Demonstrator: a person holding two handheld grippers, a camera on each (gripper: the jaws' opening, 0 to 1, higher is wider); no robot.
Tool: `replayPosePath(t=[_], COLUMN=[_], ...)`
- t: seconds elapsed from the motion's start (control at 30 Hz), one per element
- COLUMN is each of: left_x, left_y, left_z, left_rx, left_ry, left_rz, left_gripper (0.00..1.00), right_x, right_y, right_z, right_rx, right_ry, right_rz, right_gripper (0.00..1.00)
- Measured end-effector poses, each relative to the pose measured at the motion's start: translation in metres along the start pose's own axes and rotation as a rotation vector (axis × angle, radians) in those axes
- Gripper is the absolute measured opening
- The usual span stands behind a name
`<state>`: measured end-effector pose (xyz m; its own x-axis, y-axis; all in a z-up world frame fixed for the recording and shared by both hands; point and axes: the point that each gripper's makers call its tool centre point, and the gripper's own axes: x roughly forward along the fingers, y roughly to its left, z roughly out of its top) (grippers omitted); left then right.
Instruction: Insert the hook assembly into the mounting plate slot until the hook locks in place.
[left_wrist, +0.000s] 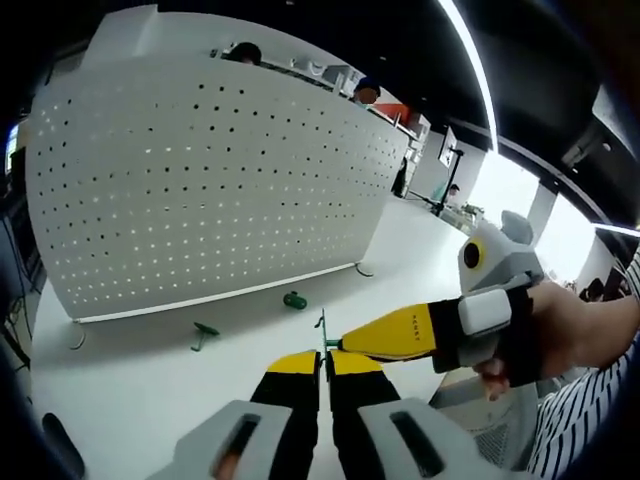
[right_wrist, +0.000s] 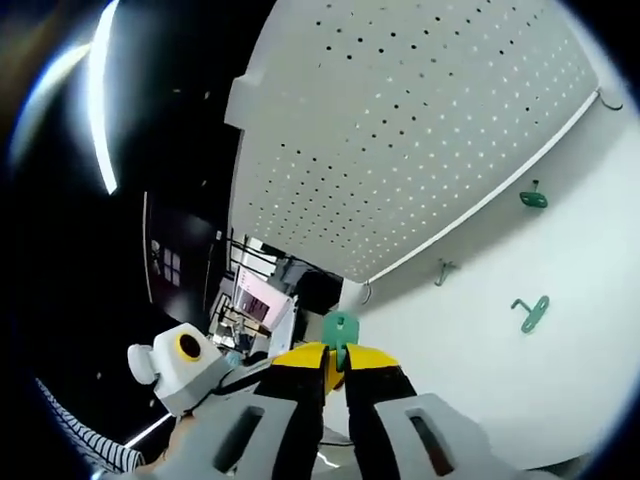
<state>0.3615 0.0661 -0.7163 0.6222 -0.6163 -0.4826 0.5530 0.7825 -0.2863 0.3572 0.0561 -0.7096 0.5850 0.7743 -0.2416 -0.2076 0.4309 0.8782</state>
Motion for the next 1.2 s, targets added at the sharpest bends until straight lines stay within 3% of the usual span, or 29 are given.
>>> replayPosePath(t=[0.8, 1.2], left_x=[-0.004, -0.01], left_y=[0.005, 0.007], left_z=[-0.003, -0.001], left_rx=[0.055, 0.046], left_ry=[-0.011, -0.024], left_rz=[0.029, 0.021], left_gripper=[0.02, 0.04], right_x=[0.005, 0.008], right_y=[0.002, 0.012], right_z=[-0.004, -0.007], right_rx=[-0.018, -0.157], right_ry=[0.014, 0.042], right_rz=[-0.004, -0.005], right_gripper=[0.0, 0.0])
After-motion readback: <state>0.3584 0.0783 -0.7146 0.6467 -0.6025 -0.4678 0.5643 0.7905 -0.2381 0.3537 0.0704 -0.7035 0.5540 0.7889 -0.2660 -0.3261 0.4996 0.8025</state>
